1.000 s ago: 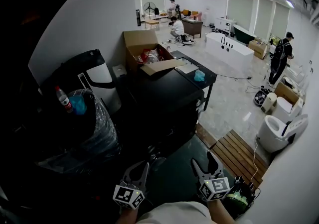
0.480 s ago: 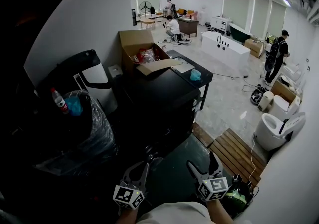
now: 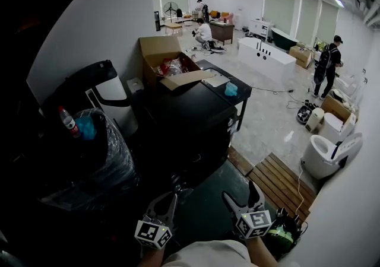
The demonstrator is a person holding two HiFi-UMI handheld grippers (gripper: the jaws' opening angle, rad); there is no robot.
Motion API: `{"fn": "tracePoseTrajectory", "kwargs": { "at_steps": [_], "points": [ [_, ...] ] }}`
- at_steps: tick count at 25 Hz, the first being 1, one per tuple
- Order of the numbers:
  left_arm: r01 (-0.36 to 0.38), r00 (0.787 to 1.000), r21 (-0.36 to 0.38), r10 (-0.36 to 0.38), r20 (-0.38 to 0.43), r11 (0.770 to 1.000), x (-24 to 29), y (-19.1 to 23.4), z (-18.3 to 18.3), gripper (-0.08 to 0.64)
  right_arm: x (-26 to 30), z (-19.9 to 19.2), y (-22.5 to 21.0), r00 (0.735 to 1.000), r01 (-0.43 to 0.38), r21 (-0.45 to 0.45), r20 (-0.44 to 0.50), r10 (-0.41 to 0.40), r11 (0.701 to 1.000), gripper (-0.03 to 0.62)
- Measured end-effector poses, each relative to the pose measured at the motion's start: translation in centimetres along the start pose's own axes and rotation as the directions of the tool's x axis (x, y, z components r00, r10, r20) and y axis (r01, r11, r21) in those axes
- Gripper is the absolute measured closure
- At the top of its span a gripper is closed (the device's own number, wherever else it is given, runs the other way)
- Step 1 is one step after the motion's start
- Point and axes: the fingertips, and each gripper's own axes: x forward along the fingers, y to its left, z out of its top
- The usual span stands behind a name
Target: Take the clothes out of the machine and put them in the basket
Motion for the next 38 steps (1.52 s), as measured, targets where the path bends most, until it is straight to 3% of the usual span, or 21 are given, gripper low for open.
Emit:
{"fn": "tracePoseTrajectory", "kwargs": {
  "at_steps": [20,29,38],
  "points": [
    [-0.021,1.000,0.011,0.022,-0.014,1.000,4.4,-1.6,-0.4,0.537,1.4,0.0,-5.0,1.000,-0.008,0.028,-0.026,0.008,1.000,0.138],
    [-0.096,0.995,0.010,0.097,-0.003,0.995,9.8,-4.6,-0.6,0.537,2.7,0.8,-12.0,0.997,-0.062,0.027,-0.054,0.063,0.998,0.137],
    [-0.253,0.967,0.020,0.253,-0.032,0.967,13.1,-7.6,-1.0,0.537,3.3,1.4,-18.7,0.981,-0.162,0.026,-0.101,0.164,0.986,0.138]
  ]
}}
